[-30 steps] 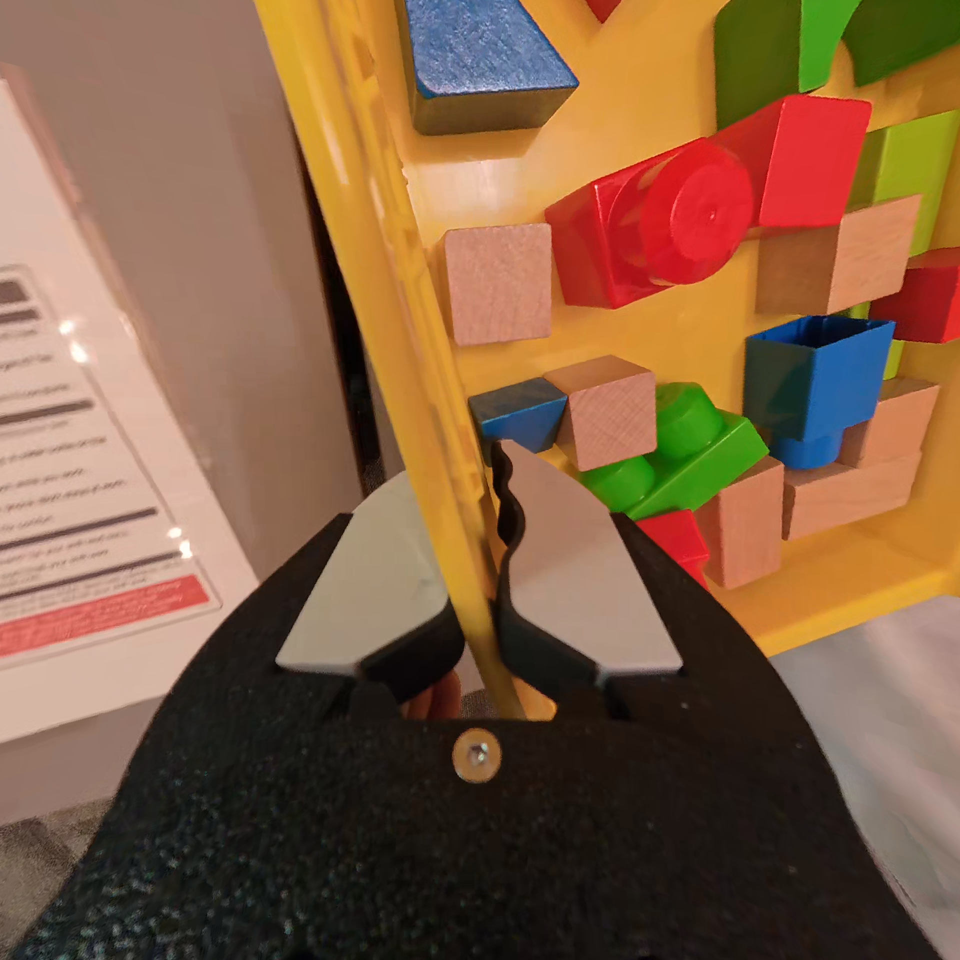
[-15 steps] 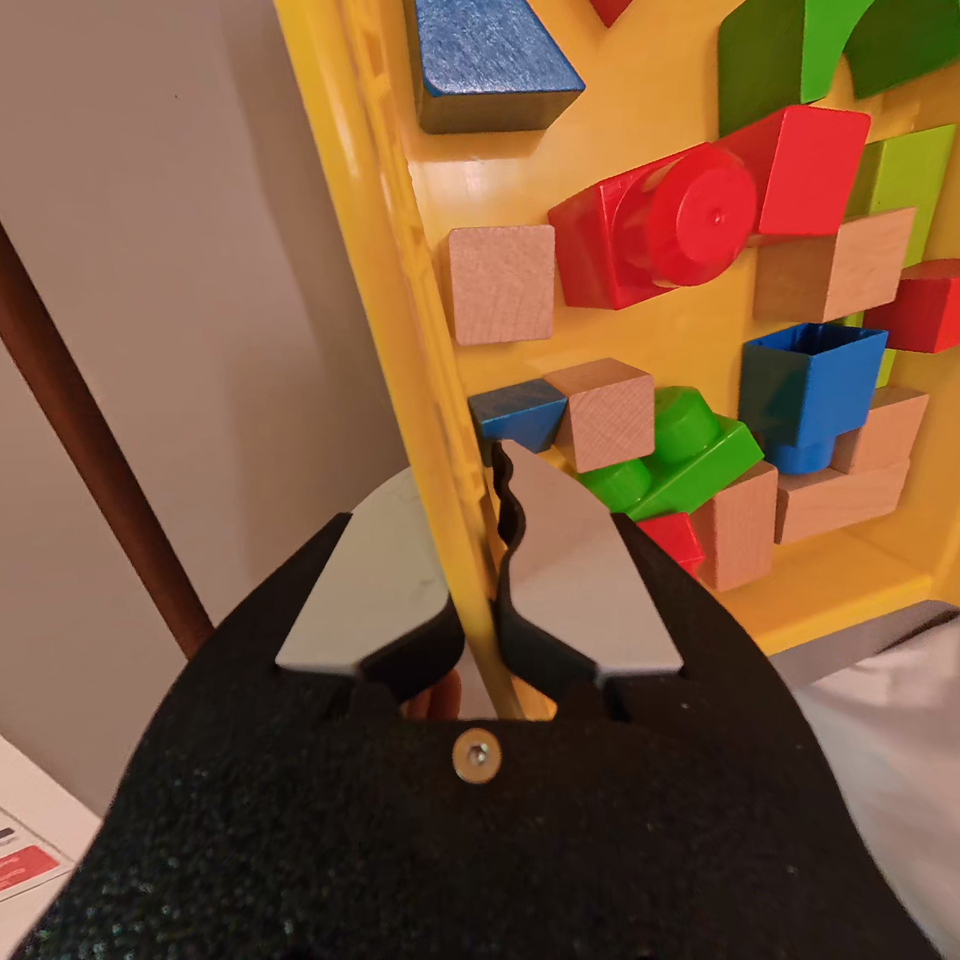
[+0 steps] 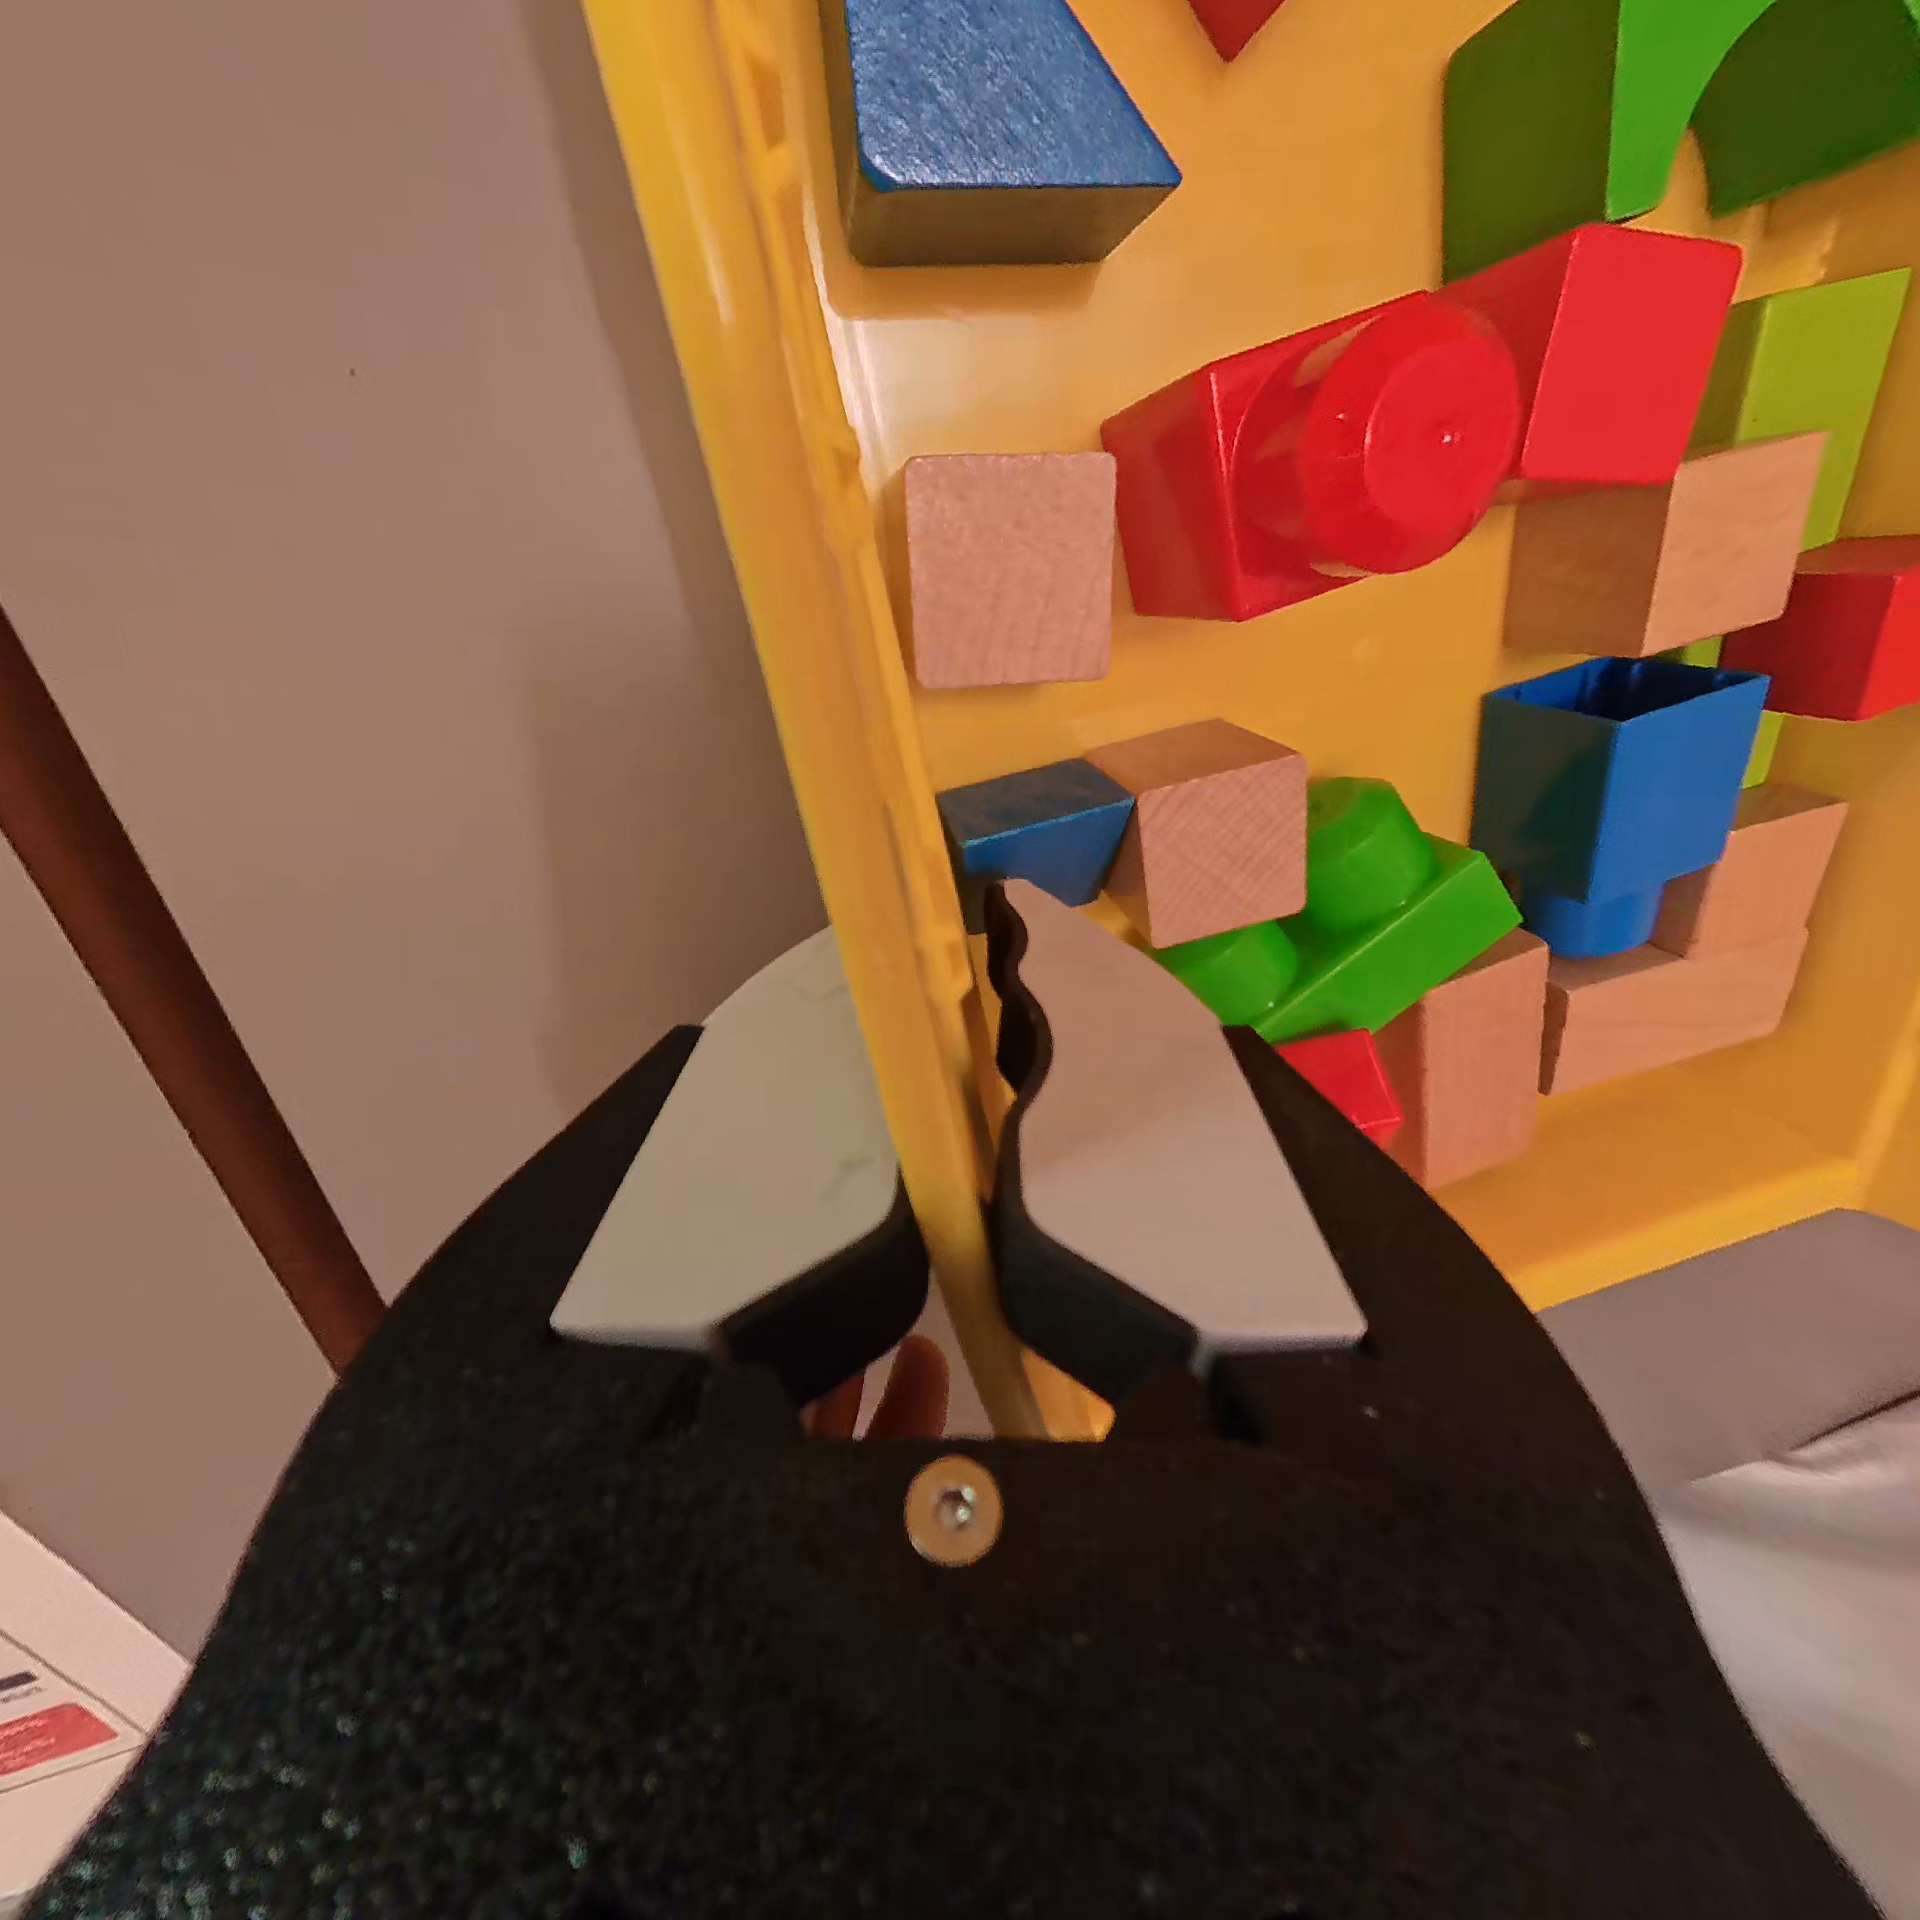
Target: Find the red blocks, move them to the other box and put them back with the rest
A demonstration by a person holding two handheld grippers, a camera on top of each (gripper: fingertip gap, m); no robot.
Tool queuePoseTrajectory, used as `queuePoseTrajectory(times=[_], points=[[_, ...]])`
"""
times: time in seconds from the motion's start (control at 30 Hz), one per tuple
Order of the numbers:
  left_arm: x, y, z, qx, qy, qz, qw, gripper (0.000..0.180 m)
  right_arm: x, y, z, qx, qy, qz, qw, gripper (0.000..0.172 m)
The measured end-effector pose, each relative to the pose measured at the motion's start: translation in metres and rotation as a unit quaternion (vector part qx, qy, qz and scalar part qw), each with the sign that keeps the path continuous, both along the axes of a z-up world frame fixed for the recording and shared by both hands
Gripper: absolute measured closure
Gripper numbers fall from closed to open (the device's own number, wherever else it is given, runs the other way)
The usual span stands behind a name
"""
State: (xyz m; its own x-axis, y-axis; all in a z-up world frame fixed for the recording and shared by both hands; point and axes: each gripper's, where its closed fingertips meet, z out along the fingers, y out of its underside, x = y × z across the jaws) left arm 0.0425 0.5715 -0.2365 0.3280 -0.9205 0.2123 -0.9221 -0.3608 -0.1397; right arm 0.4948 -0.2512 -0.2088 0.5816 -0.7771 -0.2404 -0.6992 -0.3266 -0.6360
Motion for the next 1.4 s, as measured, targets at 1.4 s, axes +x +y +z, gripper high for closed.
queuePoseTrajectory(times=[1.4], points=[[0.057, 0.05, 0.052, 0.212, -0.128, 0.02, 0.969, 0.132, -0.034, -0.018, -0.025, -0.081, 0.027, 0.07, 0.994, 0.135]])
